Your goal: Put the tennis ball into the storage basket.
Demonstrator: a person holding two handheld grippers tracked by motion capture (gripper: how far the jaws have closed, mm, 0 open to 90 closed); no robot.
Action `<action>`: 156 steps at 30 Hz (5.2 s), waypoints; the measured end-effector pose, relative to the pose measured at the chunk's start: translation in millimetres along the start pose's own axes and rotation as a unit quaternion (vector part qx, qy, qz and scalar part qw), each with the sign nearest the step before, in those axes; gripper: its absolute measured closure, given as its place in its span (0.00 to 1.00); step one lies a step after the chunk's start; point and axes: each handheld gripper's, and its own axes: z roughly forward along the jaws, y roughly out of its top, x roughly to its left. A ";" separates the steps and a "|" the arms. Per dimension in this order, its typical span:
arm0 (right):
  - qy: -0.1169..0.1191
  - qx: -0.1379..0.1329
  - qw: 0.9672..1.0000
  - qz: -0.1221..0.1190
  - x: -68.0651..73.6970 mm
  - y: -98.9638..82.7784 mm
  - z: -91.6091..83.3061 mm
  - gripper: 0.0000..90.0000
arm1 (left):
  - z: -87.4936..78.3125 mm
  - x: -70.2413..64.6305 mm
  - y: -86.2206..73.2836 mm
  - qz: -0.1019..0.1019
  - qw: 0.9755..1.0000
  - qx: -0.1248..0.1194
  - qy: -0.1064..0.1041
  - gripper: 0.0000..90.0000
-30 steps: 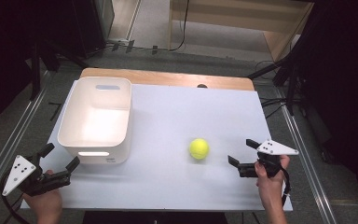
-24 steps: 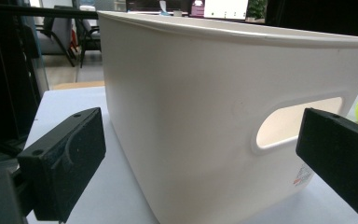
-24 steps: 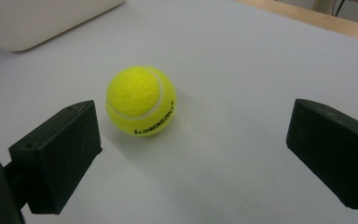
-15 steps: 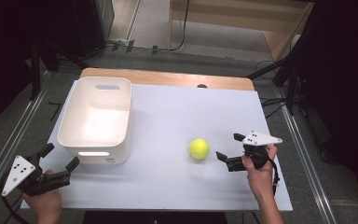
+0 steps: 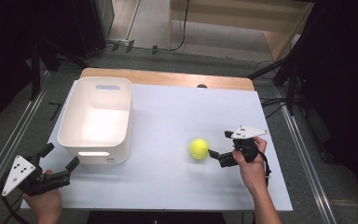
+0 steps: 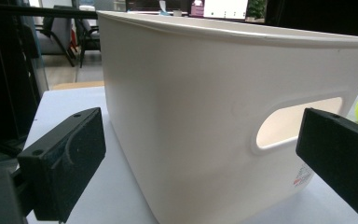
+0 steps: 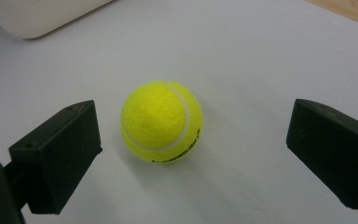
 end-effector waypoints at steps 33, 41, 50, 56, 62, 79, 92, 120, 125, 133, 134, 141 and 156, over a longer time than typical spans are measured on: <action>0.031 0.087 0.995 -0.040 14.6 24.9 46.8 0.02 | -0.3 0.2 -0.2 -0.004 1.000 -0.002 -0.001 0.02; 0.020 0.119 0.992 -0.048 15.8 26.1 56.9 0.03 | 0.3 0.4 0.0 -0.004 1.000 -0.003 -0.003 0.02; 0.028 0.154 0.987 -0.045 13.8 24.0 69.3 0.05 | 0.8 0.4 0.1 -0.004 1.000 -0.002 -0.002 0.02; 0.029 0.181 0.982 -0.046 13.8 22.2 76.7 0.07 | 0.7 0.5 0.1 -0.005 1.000 -0.002 -0.002 0.02; 0.028 0.191 0.980 -0.047 14.8 21.6 79.6 0.13 | 0.6 0.6 0.1 -0.004 1.000 -0.003 -0.002 0.02; 0.052 0.196 0.978 -0.044 12.1 29.1 75.6 0.26 | 0.3 0.7 0.1 -0.006 1.000 -0.004 -0.002 0.02; 0.067 0.188 0.978 -0.060 18.6 49.7 76.3 0.26 | 0.2 0.8 0.2 -0.004 1.000 -0.003 -0.005 0.02; 0.107 0.177 0.974 -0.092 39.5 93.0 100.7 0.27 | -0.1 0.7 0.1 -0.006 1.000 -0.004 -0.012 0.02; 0.117 0.180 0.972 -0.096 44.6 99.8 108.9 0.27 | -0.8 1.1 0.2 -0.008 1.000 -0.004 -0.011 0.02; 0.123 0.181 0.970 -0.103 49.5 108.4 115.0 0.27 | -0.7 1.0 0.1 -0.008 1.000 -0.004 -0.012 0.02; 0.123 0.181 0.970 -0.103 49.5 108.4 115.0 0.27 | -0.7 1.1 0.1 -0.007 1.000 -0.004 -0.012 0.02; 0.129 0.178 0.969 -0.110 53.9 116.7 118.6 0.27 | -0.9 1.1 0.0 -0.008 1.000 -0.004 -0.012 0.02; 0.143 0.177 0.967 -0.114 61.1 130.1 123.6 0.27 | -1.0 1.0 0.0 -0.008 1.000 -0.006 -0.013 0.02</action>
